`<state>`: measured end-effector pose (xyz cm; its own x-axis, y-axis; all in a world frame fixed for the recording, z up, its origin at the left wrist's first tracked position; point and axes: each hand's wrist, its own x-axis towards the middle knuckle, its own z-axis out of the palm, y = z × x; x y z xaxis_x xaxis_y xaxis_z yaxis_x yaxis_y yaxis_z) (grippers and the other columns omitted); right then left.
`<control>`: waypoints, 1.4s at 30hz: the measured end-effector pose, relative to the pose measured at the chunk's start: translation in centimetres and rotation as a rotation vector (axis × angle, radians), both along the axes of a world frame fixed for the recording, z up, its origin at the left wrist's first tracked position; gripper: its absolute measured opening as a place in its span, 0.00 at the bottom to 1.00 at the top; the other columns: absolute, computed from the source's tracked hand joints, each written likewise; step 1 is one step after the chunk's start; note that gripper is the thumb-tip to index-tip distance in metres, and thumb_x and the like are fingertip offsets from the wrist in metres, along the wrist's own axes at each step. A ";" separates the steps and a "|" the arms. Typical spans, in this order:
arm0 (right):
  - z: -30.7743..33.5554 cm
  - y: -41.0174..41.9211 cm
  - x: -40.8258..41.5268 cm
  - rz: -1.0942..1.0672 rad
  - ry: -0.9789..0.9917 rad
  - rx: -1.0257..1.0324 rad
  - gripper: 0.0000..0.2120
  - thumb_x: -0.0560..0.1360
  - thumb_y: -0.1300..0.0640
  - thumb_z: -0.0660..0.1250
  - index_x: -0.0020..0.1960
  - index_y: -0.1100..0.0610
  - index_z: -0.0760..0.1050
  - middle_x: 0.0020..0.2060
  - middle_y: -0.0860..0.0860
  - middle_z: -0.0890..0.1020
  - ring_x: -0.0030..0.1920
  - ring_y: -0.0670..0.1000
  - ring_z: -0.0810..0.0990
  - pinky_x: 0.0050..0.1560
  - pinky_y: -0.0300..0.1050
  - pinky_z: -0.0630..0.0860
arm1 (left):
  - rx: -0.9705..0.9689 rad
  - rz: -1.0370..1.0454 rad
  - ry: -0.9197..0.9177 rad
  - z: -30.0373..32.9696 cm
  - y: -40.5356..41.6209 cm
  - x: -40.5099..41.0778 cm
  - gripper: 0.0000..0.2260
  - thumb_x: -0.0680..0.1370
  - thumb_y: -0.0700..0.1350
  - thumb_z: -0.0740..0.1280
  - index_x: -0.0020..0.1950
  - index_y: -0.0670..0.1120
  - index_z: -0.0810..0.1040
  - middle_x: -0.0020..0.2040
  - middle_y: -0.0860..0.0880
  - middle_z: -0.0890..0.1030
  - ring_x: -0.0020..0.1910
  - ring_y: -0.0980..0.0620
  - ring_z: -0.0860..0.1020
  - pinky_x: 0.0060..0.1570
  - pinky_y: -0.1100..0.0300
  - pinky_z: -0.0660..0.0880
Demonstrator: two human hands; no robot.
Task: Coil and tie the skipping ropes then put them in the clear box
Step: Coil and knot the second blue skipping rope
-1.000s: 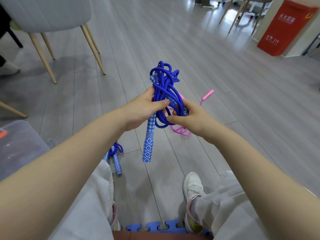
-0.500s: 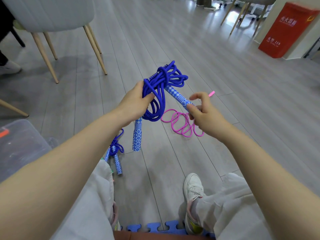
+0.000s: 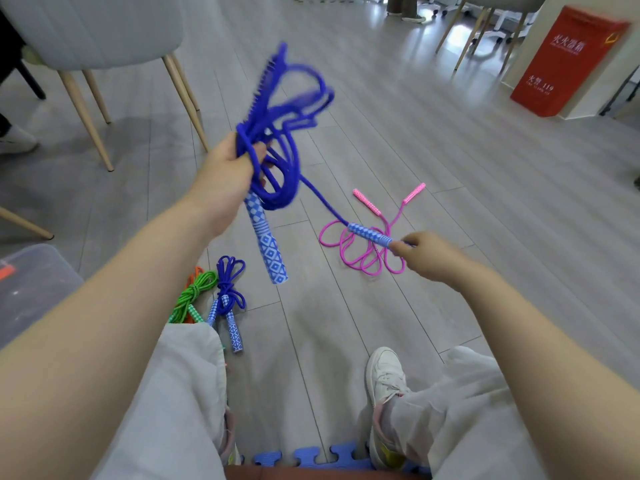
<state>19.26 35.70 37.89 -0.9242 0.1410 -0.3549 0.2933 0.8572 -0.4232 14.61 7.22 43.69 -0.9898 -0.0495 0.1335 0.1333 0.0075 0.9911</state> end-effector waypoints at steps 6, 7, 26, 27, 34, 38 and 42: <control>0.3 -1.6 0.2 0.057 -0.071 -0.148 0.14 0.81 0.46 0.59 0.54 0.55 0.75 0.35 0.51 0.81 0.32 0.51 0.75 0.33 0.43 0.75 | -0.277 -0.055 0.029 0.1 -1.5 -0.3 0.09 0.82 0.39 0.60 0.59 0.49 0.75 0.38 0.52 0.77 0.33 0.57 0.72 0.36 0.62 0.72; 0.6 -1.9 0.0 0.053 -0.081 -0.173 0.13 0.81 0.47 0.59 0.54 0.57 0.75 0.35 0.51 0.82 0.33 0.51 0.77 0.35 0.44 0.77 | -0.358 -0.081 0.020 -0.2 -1.3 -0.2 0.08 0.81 0.40 0.60 0.58 0.49 0.74 0.38 0.52 0.76 0.33 0.58 0.73 0.36 0.62 0.72; 9.0 2.2 3.3 0.162 0.102 -0.466 0.11 0.77 0.46 0.67 0.48 0.52 0.84 0.31 0.51 0.71 0.27 0.48 0.65 0.28 0.40 0.62 | -1.360 -0.161 0.032 -3.6 -1.7 -1.1 0.03 0.81 0.40 0.59 0.48 0.47 0.70 0.48 0.43 0.77 0.41 0.45 0.72 0.40 0.54 0.65; 8.9 2.5 3.0 0.110 0.206 -0.477 0.11 0.77 0.46 0.67 0.47 0.52 0.84 0.31 0.52 0.71 0.28 0.49 0.65 0.28 0.40 0.62 | -1.387 -0.221 0.052 -3.7 -1.3 -0.9 0.03 0.81 0.40 0.59 0.49 0.47 0.70 0.48 0.44 0.77 0.42 0.46 0.73 0.40 0.54 0.67; 7.1 3.0 1.2 0.047 0.590 -0.276 0.11 0.77 0.44 0.67 0.48 0.51 0.82 0.33 0.51 0.73 0.33 0.50 0.68 0.37 0.45 0.65 | -1.345 -0.605 0.203 -3.5 2.7 2.6 0.06 0.81 0.42 0.59 0.56 0.47 0.73 0.47 0.51 0.74 0.47 0.46 0.74 0.48 0.53 0.72; 6.0 3.2 0.1 -0.056 0.667 -0.225 0.11 0.76 0.43 0.66 0.47 0.49 0.81 0.33 0.51 0.75 0.35 0.50 0.70 0.39 0.46 0.67 | -1.244 -0.638 0.245 -2.7 4.3 4.3 0.07 0.82 0.43 0.59 0.58 0.45 0.72 0.47 0.51 0.75 0.45 0.46 0.74 0.44 0.56 0.70; 5.8 2.5 -0.3 -0.036 0.560 -0.333 0.12 0.77 0.44 0.67 0.46 0.51 0.82 0.30 0.49 0.73 0.32 0.49 0.69 0.37 0.46 0.67 | -1.168 -0.655 0.286 -2.0 4.6 5.6 0.03 0.80 0.41 0.60 0.49 0.47 0.67 0.40 0.53 0.71 0.36 0.50 0.70 0.36 0.60 0.64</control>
<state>18.93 38.24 43.70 -0.9788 0.1411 0.1484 -0.0222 0.6474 -0.7618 20.18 11.87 41.70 -0.7196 0.6940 -0.0242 0.6328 0.6697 0.3887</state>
